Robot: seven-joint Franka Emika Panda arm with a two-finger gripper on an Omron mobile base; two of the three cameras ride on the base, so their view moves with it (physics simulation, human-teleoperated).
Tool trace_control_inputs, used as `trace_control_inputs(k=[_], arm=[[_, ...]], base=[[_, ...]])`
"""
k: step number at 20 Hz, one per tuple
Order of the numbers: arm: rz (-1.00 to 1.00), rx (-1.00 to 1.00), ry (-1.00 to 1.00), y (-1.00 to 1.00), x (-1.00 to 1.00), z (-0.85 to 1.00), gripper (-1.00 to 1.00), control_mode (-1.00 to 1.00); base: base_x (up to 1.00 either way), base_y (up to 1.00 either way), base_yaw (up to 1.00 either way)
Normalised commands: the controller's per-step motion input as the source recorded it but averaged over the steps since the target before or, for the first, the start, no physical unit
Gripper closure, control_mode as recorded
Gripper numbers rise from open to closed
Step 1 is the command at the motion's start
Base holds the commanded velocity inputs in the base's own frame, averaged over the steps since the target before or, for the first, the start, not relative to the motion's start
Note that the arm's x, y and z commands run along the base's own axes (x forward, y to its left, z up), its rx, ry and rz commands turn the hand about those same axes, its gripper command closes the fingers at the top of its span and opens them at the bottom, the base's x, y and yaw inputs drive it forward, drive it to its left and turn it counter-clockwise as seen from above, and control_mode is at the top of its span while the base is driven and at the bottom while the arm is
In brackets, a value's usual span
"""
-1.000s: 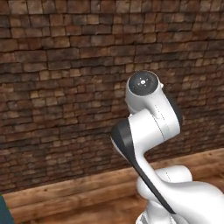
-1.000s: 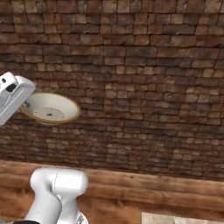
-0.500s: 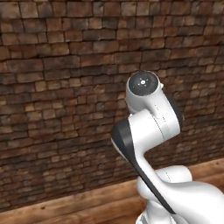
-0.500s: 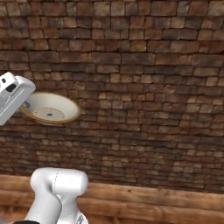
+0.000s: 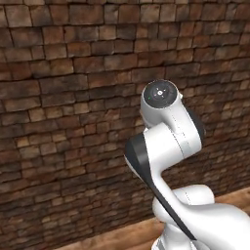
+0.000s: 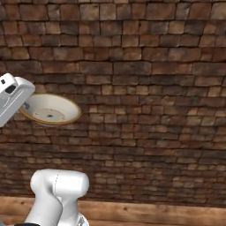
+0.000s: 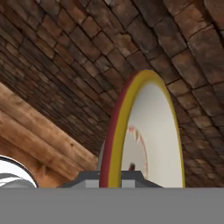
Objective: Retrieve the bowl from the cabinet, then place the raw meat into the bowl to avoid contamination.
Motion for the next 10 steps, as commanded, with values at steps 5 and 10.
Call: trace_control_inputs(k=[5,10], arm=[[0.00,0.00,0.00,0.00,0.00,0.00,1.00,1.00],[0.00,0.00,0.00,0.00,0.00,0.00,1.00,1.00]], base=[[0.74,0.00,-0.20],[0.47,0.03,-0.33]])
